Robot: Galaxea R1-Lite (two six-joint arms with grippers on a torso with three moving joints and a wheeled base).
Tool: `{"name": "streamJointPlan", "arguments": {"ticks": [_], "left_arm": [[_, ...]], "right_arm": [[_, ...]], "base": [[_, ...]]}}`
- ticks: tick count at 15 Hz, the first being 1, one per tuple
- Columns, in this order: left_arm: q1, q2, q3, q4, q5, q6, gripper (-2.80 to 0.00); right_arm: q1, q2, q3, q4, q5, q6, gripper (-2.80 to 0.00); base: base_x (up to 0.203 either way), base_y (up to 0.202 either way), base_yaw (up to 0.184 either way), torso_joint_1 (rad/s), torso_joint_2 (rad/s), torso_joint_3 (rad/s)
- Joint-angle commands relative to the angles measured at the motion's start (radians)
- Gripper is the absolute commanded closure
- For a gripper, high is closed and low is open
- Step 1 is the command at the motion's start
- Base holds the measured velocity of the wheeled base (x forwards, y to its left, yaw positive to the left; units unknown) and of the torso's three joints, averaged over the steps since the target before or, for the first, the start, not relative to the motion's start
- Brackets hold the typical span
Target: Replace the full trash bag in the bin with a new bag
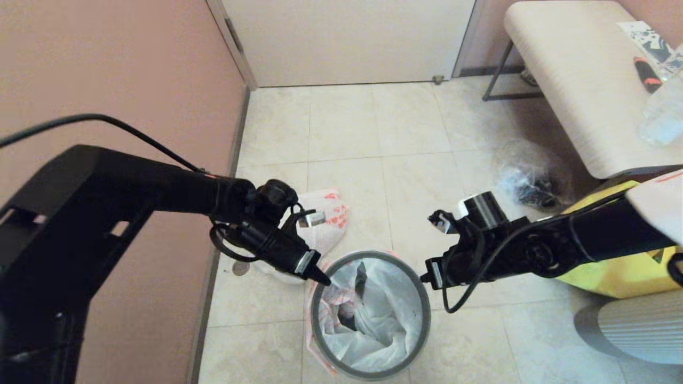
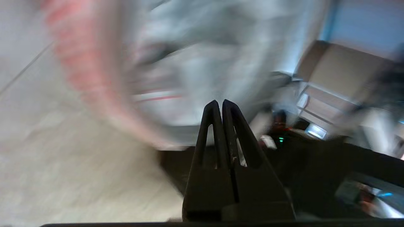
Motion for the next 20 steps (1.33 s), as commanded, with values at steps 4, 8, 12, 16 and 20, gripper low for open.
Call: {"name": "streamJointPlan", "arguments": {"ticks": [4,8,12,16,20], "left_arm": [[-0.183,-0.612,0.119,0.101,0.286,-0.262,0.00],[-0.260,-0.989,0.306,0.127,0.698,-0.397,0.00],[-0.183,-1.291,0.487,0.107,0.816,-0.368,0.00],[0.013,-1.568,0.679,0.025,0.815,-0.409,0.00],[0.123,-1.777,0.801,-0.002,0.796,-0.481,0.00]], "right_arm": [[-0.035,-0.456,0.058,0.361,-0.352,-0.026,0.00],[-0.149,-0.710,0.222,0.430,-0.534,-0.054,0.00],[-0.197,-0.972,0.349,0.479,-0.594,-0.057,0.00],[-0.263,-1.246,0.428,0.609,-0.597,-0.051,0.00],[-0.316,-1.549,0.492,0.690,-0.575,-0.050,0.00]], "base": [[0.000,0.000,0.000,0.000,0.00,0.000],[0.000,0.000,0.000,0.000,0.00,0.000],[0.000,0.000,0.000,0.000,0.00,0.000],[0.000,0.000,0.000,0.000,0.00,0.000],[0.000,0.000,0.000,0.000,0.00,0.000]]}}
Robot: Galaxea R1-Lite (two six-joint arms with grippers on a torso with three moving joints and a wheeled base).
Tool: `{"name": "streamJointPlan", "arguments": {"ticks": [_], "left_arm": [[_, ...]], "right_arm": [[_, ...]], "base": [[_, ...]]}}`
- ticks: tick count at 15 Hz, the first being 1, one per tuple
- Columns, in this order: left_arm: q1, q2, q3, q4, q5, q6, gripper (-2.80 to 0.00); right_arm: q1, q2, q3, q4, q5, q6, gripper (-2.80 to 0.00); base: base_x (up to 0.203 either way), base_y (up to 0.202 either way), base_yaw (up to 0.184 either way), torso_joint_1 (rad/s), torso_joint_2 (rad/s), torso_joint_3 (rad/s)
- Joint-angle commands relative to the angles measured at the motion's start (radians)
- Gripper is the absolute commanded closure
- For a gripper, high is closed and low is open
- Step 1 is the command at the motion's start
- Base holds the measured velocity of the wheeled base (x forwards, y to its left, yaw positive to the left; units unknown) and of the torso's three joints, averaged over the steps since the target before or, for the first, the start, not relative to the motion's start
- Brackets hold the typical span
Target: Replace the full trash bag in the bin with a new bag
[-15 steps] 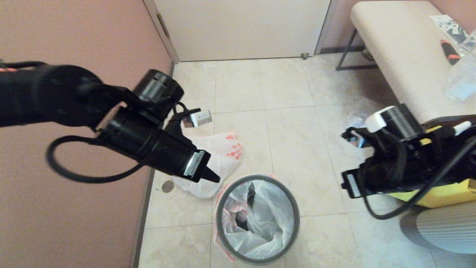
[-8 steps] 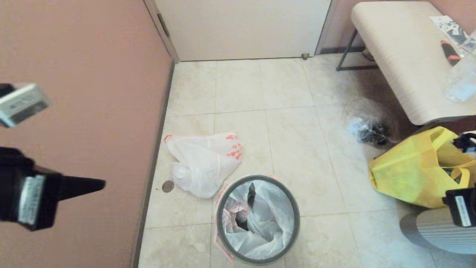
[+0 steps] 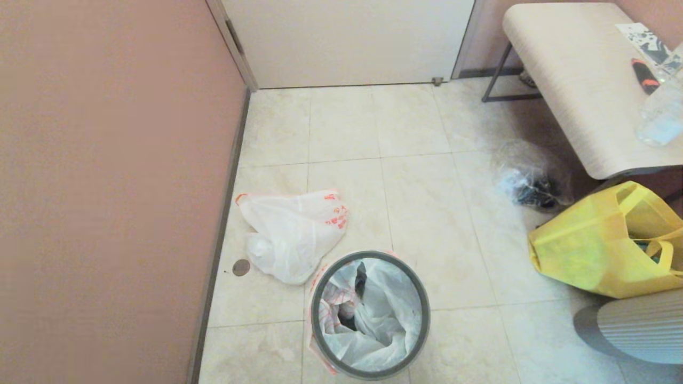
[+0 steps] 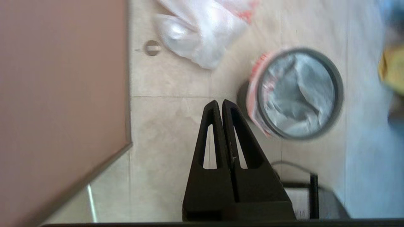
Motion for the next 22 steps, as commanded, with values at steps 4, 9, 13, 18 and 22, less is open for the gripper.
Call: {"name": "streamJointPlan", "arguments": {"ticks": [4,9,13,18,22], "left_arm": [[0.135,-0.231,0.043,0.002,0.061,-0.132,0.00],[0.329,-0.260,0.011,0.067,-0.081,-0.124,0.00],[0.278,-0.396,0.106,0.078,-0.110,-0.056,0.00],[0.267,-0.522,0.371,-0.133,-0.267,0.044,0.00],[0.266,-0.522,0.663,-0.566,-0.247,0.150,0.00]], "right_arm": [[-0.042,-0.371,-0.061,0.146,0.047,0.114,0.00],[-0.102,-0.410,-0.188,0.320,0.079,0.172,0.00],[-0.156,-0.532,-0.104,0.273,0.174,0.053,0.00],[-0.157,-0.646,0.182,0.056,0.287,-0.001,0.00],[-0.157,-0.648,0.435,-0.300,0.313,-0.081,0.00]], "base": [[0.000,0.000,0.000,0.000,0.00,0.000],[0.000,0.000,0.000,0.000,0.00,0.000],[0.000,0.000,0.000,0.000,0.00,0.000],[0.000,0.000,0.000,0.000,0.00,0.000],[0.000,0.000,0.000,0.000,0.00,0.000]]}}
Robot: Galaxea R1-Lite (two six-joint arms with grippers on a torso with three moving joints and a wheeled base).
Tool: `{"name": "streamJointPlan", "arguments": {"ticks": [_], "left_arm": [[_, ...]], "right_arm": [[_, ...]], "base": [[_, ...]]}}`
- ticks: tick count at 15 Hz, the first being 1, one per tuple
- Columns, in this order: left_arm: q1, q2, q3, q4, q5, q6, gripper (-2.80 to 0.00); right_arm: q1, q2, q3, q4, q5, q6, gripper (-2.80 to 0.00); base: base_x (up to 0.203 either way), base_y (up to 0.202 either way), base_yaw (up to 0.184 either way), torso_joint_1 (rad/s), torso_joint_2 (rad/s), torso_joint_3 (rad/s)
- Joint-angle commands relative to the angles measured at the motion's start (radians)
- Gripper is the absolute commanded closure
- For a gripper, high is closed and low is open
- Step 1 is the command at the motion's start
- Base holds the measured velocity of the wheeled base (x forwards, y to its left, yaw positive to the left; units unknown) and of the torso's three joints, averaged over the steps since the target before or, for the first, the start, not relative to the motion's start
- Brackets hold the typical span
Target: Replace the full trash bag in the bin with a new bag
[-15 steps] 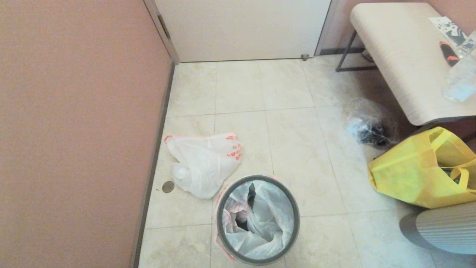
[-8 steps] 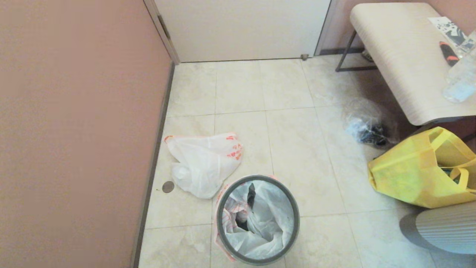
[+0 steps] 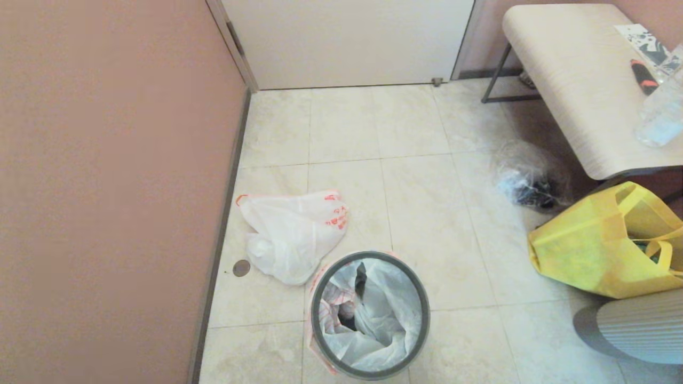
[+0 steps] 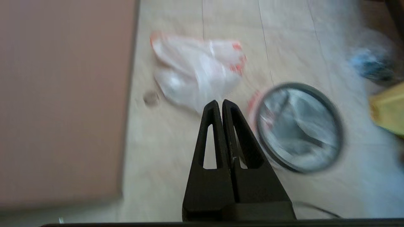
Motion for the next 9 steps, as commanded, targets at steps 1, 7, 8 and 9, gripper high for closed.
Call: {"name": "streamJointPlan", "arguments": {"ticks": [1,7,8,9], "left_arm": [[0.000,-0.004,0.149,-0.208,0.004,0.058,0.00],[0.000,-0.004,0.258,-0.230,0.003,0.097,0.00],[0.000,-0.004,0.258,-0.226,0.005,0.097,0.00],[-0.001,0.001,0.258,-0.225,0.004,0.096,0.00]], "right_arm": [[0.000,-0.004,0.168,-0.241,0.002,-0.046,0.00],[0.000,-0.004,0.408,-0.548,0.085,-0.170,0.00],[0.000,-0.004,0.407,-0.546,0.082,-0.162,0.00],[0.000,-0.004,0.407,-0.548,0.081,-0.142,0.00]], "base": [[0.000,0.000,0.000,0.000,0.00,0.000],[0.000,0.000,0.000,0.000,0.00,0.000],[0.000,0.000,0.000,0.000,0.00,0.000],[0.000,0.000,0.000,0.000,0.00,0.000]]}}
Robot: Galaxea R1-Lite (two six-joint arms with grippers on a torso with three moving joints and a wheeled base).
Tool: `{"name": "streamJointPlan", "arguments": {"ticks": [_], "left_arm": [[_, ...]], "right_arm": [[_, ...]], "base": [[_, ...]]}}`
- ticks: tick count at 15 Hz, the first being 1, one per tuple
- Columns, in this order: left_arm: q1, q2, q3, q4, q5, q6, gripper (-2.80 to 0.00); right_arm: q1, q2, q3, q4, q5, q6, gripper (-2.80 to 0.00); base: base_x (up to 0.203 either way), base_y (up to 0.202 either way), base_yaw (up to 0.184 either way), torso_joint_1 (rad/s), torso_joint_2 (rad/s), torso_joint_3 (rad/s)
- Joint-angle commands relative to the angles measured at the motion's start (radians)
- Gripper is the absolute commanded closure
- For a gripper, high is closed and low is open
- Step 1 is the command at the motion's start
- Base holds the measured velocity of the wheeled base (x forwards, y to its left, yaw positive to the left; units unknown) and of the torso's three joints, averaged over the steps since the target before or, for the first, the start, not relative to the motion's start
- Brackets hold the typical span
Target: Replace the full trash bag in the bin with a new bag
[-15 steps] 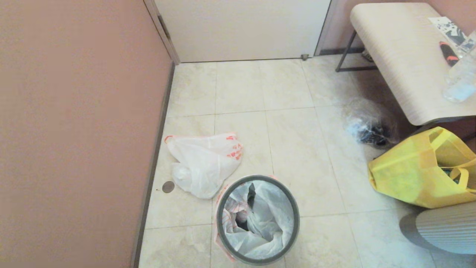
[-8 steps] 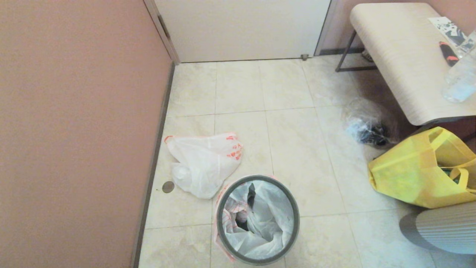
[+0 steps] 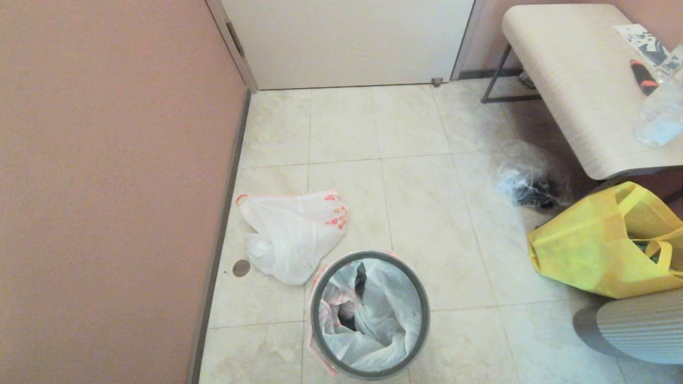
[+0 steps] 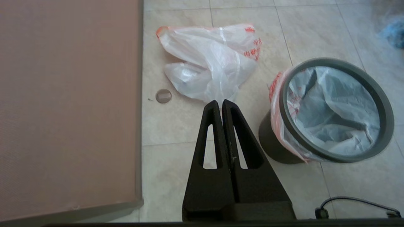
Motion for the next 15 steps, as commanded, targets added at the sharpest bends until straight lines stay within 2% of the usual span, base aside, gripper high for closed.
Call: {"name": "streamJointPlan", "arguments": {"ticks": [1,4,15], "left_arm": [[-0.001,0.003,0.002,0.001,0.000,-0.004,0.00],[-0.001,0.002,0.006,-0.008,0.020,-0.027,0.00],[0.000,0.002,0.006,-0.010,0.020,-0.027,0.00]], "right_arm": [[0.000,0.002,0.018,-0.003,0.000,0.021,0.00],[0.002,0.004,0.018,-0.003,0.000,0.018,0.00],[0.002,0.002,0.018,-0.003,0.000,0.017,0.00]], "base": [[0.000,0.000,0.000,0.000,0.00,0.000],[0.000,0.000,0.000,0.000,0.00,0.000],[0.000,0.000,0.000,0.000,0.00,0.000]]}}
